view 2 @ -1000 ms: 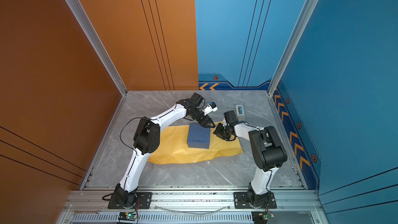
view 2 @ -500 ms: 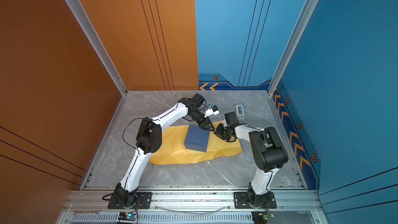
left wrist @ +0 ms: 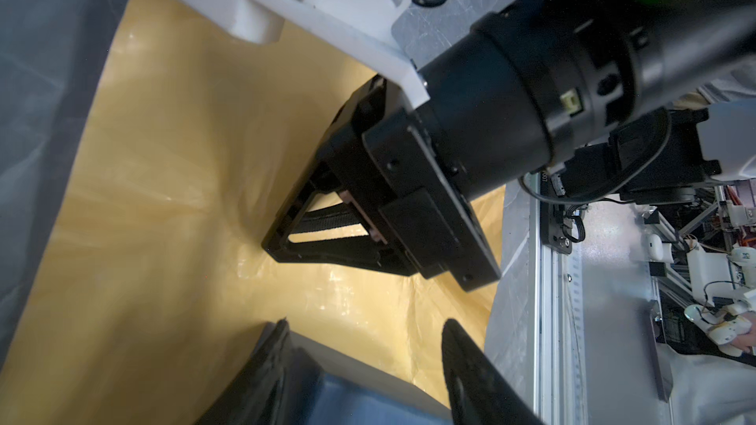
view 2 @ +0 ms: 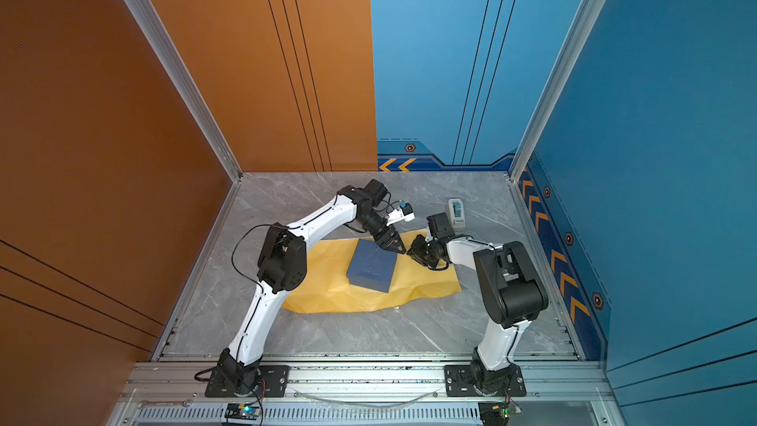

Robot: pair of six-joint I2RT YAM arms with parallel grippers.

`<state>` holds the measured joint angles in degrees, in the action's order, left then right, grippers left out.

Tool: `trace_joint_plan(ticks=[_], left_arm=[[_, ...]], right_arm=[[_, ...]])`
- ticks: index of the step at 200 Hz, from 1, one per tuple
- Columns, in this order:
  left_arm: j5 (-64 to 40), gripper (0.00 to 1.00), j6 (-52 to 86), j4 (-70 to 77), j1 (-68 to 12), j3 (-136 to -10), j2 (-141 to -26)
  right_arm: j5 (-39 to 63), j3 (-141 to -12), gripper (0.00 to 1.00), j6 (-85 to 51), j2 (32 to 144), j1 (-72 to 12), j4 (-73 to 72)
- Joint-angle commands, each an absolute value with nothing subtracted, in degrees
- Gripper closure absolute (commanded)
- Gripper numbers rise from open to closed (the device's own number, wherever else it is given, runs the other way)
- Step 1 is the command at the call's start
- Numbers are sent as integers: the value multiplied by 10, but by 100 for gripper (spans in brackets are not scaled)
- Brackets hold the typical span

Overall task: Wrap a gift box in wrapping paper
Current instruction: Move the gift box onto the wrapping paper.

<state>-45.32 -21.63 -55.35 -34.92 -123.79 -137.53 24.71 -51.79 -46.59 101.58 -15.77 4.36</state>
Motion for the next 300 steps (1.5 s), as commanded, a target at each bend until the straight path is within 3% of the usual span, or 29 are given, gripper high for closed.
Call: trace_joint_plan(ticks=[1, 43, 103, 241, 265, 300], left_arm=[[-438, 35, -185, -569, -323, -1252, -1340], [-423, 30, -185, -569, -289, -1210, -1320], [-462, 32, -198, -569, -271, -1142, -1289], [-435, 35, -202, -569, -236, -995, -1205], [-427, 35, -196, -569, -236, -980, -1192], [-395, 36, -126, -553, -219, -965, -1160]], right_arm=[[191, -501, 73, -467, 1027, -163, 91], [188, -501, 72, -467, 1027, -167, 91], [185, -500, 72, -466, 1027, -167, 96], [176, -497, 71, -468, 1015, -168, 100], [177, -501, 67, -465, 1010, -170, 98], [185, -519, 50, -445, 980, -177, 100]])
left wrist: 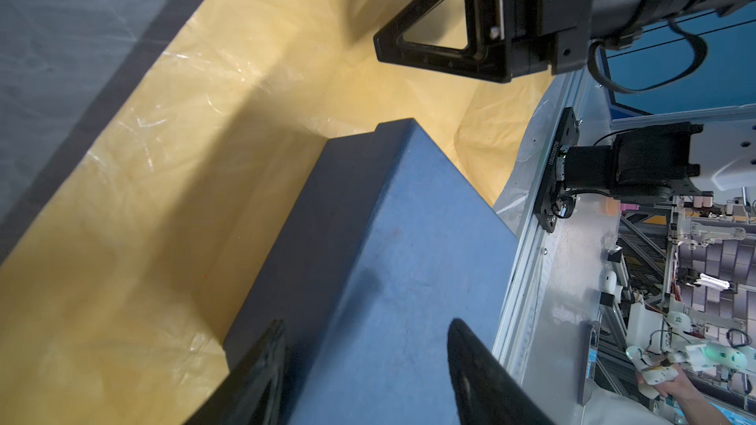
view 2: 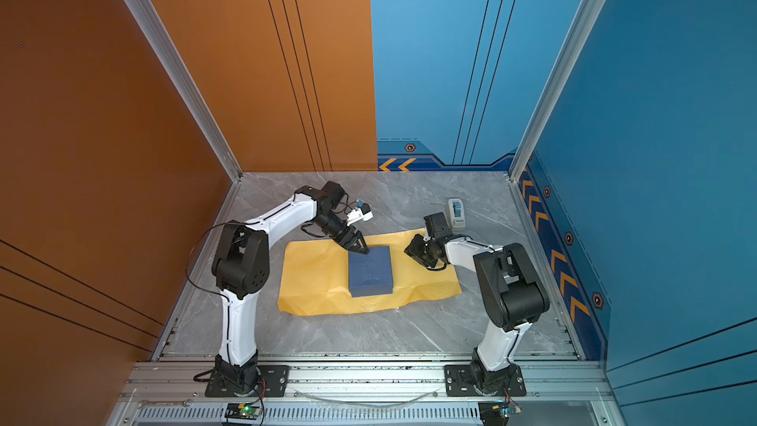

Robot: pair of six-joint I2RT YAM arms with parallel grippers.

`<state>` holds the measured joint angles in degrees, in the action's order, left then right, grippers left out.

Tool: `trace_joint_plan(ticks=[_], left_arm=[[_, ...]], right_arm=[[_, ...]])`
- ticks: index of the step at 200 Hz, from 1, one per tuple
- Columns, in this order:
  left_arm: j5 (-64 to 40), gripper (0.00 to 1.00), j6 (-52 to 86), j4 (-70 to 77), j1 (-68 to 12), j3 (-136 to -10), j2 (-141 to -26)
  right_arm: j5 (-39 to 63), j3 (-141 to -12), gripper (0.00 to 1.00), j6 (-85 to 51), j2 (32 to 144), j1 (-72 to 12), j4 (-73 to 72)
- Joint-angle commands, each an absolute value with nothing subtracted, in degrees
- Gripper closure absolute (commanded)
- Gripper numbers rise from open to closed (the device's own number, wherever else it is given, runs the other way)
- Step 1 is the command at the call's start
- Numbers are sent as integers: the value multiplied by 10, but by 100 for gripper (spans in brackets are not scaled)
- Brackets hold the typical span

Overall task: Wrap a gift box in wrapping paper
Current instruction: Move the gift box onto the wrapping paper.

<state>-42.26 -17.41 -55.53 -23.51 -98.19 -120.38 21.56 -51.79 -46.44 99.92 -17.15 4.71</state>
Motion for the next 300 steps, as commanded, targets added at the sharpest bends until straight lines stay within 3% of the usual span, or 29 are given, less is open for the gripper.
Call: trace_joint_plan(ticks=[1, 42, 85, 124, 300], left_arm=[[-393, 37, -124, -550, -218, -963, -1157], [-307, 37, 19, -426, -177, -830, -1032], [-273, 39, 188, -271, -144, -607, -902], [-232, 42, 269, -163, -132, -462, -880], [-184, 44, 244, -160, -123, -441, -916]], right_arm=[[186, -520, 49, -444, 979, -177, 101], [208, -533, 29, -403, 910, -200, 130], [226, -509, 25, -404, 847, -267, 173], [231, -507, 25, -420, 863, -314, 144], [238, -542, 33, -405, 917, -319, 112]])
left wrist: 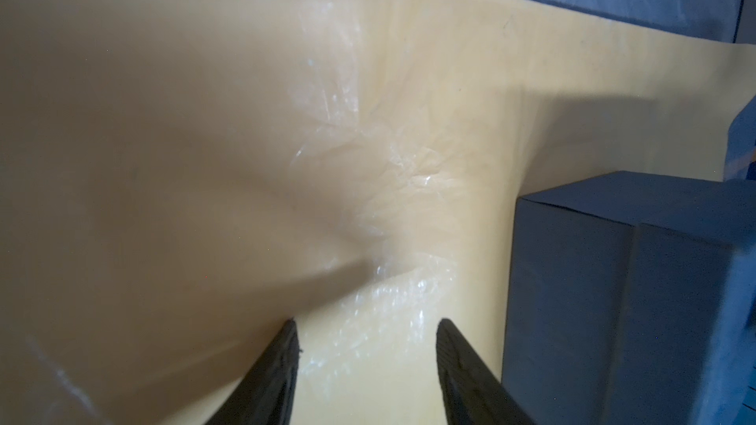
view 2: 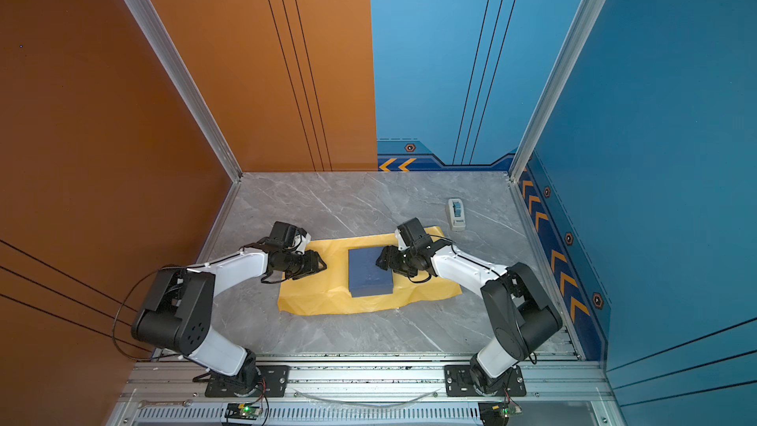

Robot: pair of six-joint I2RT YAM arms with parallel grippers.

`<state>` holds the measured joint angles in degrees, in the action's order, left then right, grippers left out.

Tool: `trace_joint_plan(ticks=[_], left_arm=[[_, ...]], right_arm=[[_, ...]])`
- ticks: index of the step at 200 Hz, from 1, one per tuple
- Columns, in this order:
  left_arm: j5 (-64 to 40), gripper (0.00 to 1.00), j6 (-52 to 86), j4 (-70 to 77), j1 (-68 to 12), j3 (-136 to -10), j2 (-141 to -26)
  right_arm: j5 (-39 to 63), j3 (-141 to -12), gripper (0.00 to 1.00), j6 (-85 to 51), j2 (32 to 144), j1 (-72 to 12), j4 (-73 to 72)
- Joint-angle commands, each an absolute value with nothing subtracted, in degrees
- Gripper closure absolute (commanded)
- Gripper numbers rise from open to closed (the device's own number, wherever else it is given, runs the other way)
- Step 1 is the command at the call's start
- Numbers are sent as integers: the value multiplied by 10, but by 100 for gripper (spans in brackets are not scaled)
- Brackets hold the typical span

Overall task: Wrap a gift box in wrapping paper
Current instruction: Move the gift box onto the wrapping paper.

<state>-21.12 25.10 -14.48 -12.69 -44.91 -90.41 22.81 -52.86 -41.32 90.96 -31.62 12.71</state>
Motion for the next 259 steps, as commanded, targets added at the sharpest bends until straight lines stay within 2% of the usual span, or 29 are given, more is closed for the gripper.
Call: trace_joint_plan(ticks=[1, 143, 187, 223, 259], left_arm=[[-185, 44, 244, -160, -123, -441, -916], [-175, 44, 244, -164, -124, -437, -906], [-172, 44, 244, -166, -123, -437, -895], [-162, 43, 246, -165, -124, -426, -881], [-151, 43, 247, -165, -128, -415, -871]], right_arm=[[238, -542, 33, -405, 917, -319, 112], [248, -539, 34, -412, 926, -322, 76], [186, -539, 29, -394, 868, -326, 126], [62, -531, 33, -380, 762, -397, 245], [-49, -480, 39, -435, 678, -552, 253]])
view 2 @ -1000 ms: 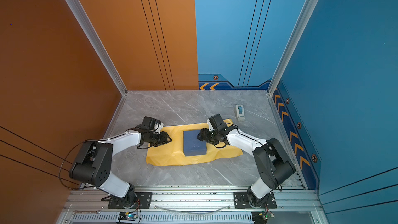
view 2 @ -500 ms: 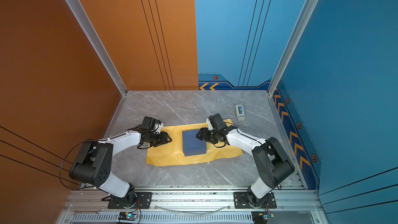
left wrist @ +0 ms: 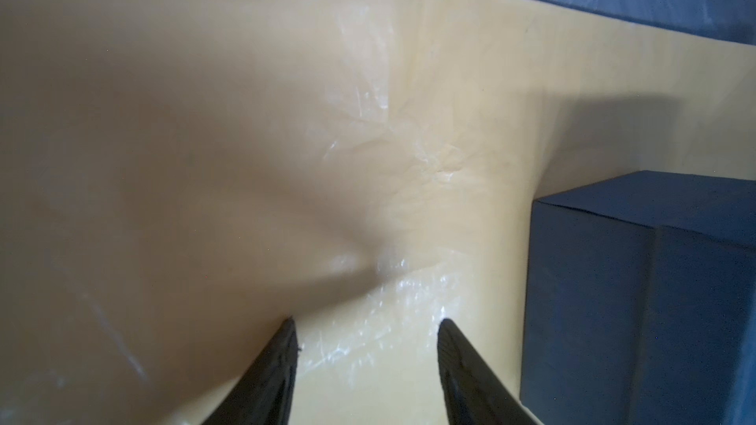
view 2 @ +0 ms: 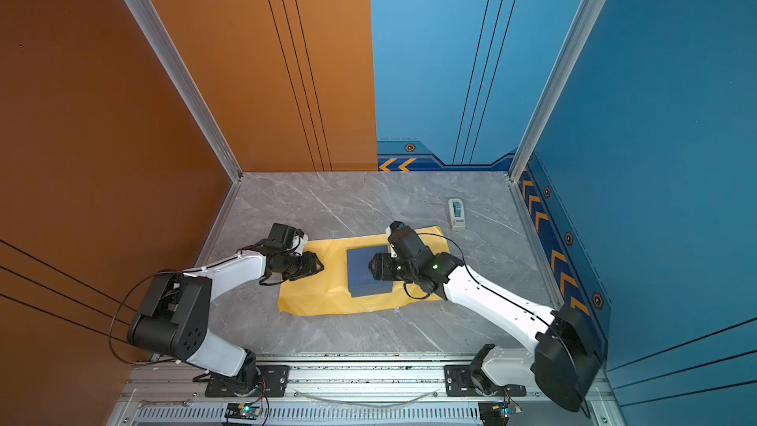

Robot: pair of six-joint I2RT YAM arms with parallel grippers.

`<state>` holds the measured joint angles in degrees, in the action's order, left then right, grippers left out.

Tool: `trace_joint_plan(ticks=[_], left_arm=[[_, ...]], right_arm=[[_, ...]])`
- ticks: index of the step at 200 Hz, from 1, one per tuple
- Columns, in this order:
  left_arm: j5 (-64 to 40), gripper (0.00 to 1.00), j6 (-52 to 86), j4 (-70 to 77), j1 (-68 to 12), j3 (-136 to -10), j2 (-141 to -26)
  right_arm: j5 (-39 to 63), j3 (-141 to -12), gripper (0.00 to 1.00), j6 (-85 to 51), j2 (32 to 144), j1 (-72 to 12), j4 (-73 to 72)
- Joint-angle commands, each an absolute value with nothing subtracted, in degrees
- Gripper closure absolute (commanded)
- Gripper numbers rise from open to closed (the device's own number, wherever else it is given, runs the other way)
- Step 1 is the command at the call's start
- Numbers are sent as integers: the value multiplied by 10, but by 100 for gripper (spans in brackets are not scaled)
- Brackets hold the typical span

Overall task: Wrap a gift box in wrapping paper
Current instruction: Move the gift box onto the wrapping paper.

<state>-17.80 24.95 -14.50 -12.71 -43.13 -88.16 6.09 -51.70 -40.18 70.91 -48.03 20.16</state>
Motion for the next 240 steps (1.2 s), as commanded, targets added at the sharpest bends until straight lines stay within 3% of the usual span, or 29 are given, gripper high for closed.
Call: trace_joint_plan(ticks=[1, 27, 57, 122, 240], left_arm=[[-151, 43, 247, -164, -128, -414, -871], [-138, 43, 250, -162, -135, -407, -869], [-128, 43, 254, -163, -145, -403, -871], [-115, 43, 250, -171, -149, -403, -861], [-112, 43, 248, -175, -149, -403, -859]], right_arm=[[-53, -479, 39, -437, 678, -556, 252], [-97, -456, 42, -475, 702, -643, 214], [-109, -462, 45, -488, 781, -672, 147], [-109, -461, 50, -500, 861, -661, 71], [-102, -462, 53, -487, 876, -631, 49]])
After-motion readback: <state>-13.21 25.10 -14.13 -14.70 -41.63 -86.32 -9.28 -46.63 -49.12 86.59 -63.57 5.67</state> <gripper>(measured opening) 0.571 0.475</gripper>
